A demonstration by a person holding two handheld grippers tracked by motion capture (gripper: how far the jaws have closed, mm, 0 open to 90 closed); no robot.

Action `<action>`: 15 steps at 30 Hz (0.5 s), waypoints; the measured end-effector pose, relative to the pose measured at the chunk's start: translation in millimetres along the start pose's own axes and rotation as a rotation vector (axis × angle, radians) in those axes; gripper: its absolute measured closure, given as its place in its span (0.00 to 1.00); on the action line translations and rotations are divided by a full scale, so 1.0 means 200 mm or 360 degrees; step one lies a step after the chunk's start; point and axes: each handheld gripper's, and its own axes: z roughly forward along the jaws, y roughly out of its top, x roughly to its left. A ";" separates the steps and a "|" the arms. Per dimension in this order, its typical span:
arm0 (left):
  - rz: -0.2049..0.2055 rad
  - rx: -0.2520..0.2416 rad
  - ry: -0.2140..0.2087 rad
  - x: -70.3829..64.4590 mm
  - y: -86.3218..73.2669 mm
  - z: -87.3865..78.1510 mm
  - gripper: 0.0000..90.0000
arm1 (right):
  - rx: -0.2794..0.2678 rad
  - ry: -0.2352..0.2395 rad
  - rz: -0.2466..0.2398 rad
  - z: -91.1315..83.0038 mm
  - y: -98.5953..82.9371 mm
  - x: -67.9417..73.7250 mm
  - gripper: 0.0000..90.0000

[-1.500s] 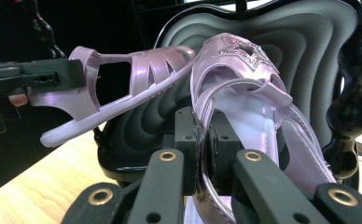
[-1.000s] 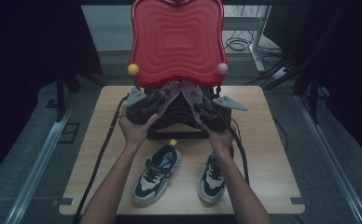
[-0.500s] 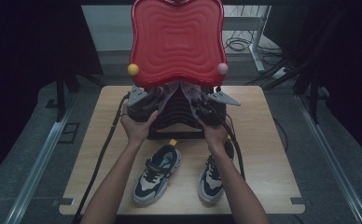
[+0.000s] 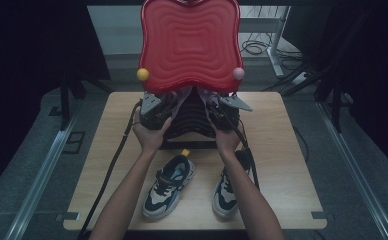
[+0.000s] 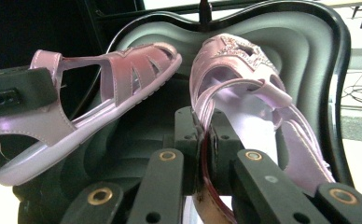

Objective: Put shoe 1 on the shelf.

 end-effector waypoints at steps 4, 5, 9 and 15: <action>0.0028 0.0017 0.0002 -0.03 -0.03 0.01 0.96 | 0.0009 -0.0017 -0.0063 0.01 -0.02 0.03 0.94; 0.0034 0.0024 0.0005 -0.04 -0.04 0.01 0.96 | 0.0013 -0.0022 -0.0075 0.02 -0.02 0.04 0.94; 0.0042 0.0049 -0.0016 -0.05 -0.07 0.03 0.95 | 0.0070 0.0002 -0.0109 0.04 -0.05 0.04 0.93; 0.0054 0.0117 -0.0027 -0.07 -0.15 0.05 0.93 | 0.0137 0.0035 -0.0099 0.05 -0.09 0.03 0.91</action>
